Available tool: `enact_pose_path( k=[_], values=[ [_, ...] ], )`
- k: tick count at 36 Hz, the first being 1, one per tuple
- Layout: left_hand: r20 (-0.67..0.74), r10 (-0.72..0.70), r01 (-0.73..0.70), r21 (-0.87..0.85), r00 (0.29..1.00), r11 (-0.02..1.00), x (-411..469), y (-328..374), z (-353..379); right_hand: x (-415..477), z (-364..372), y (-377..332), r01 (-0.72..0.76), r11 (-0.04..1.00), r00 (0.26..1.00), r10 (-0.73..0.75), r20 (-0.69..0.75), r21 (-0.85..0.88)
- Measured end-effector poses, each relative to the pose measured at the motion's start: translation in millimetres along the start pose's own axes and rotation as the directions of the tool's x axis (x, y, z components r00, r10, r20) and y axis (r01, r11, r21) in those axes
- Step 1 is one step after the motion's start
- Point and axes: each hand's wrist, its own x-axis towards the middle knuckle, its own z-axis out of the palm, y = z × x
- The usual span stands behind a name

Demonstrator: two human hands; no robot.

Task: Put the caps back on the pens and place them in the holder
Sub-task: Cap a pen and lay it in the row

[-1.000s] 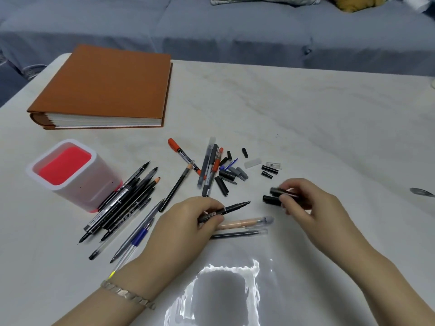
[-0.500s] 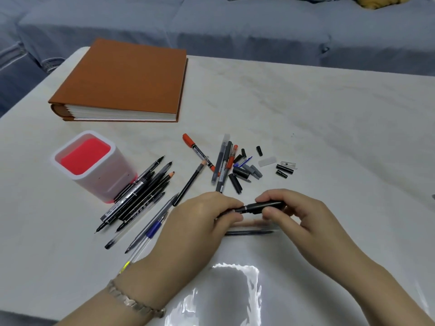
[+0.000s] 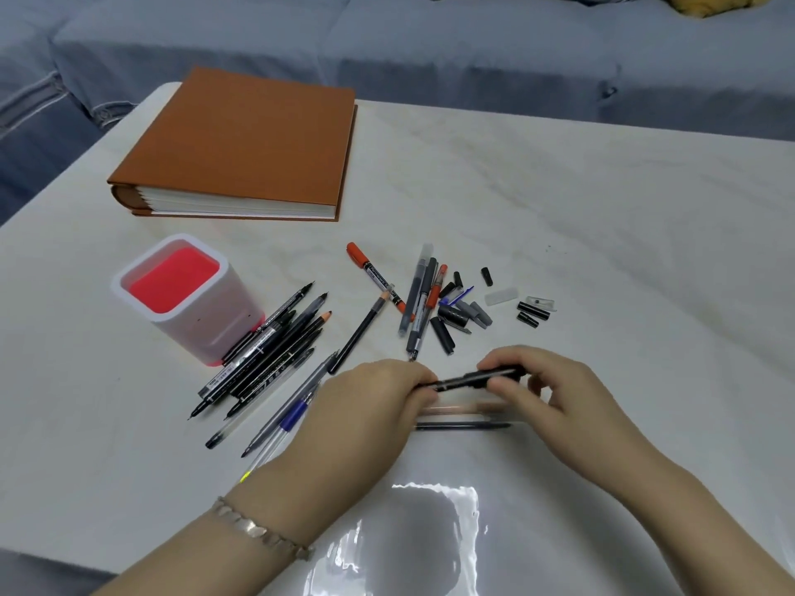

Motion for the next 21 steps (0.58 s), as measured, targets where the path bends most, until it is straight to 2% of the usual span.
enact_pose_path(
  k=[4, 9, 11, 14, 21],
  values=[
    [-0.091, -0.135, 0.136, 0.003, 0.987, 0.991, 3.3, -20.3, -0.2, 19.5, -1.1, 26.6, -0.127, 0.976, 0.992, 0.122, -0.039, -0.178],
    [-0.145, -0.167, 0.171, 0.014, 0.975, 0.985, -0.9, -34.0, -3.8, 38.0, 9.1, 37.7, -0.2, 0.866, 0.979, 0.155, -0.134, -0.458],
    [-0.15, -0.184, 0.186, 0.0, 0.971, 0.983, -2.6, -36.3, -5.4, 46.2, 17.2, 31.8, -0.187, 0.852, 0.977, 0.109, -0.183, -0.489],
    [-0.146, -0.196, 0.195, -0.018, 0.97, 0.981, -5.0, -39.2, -6.8, 58.5, 31.9, 19.9, -0.153, 0.833, 0.982, 0.068, -0.175, -0.532],
    [-0.165, -0.209, 0.209, -0.02, 0.964, 0.978, -5.7, -40.3, -10.5, 69.6, 59.6, 16.6, -0.194, 0.761, 0.98, 0.125, -0.154, -0.619]
  ],
)
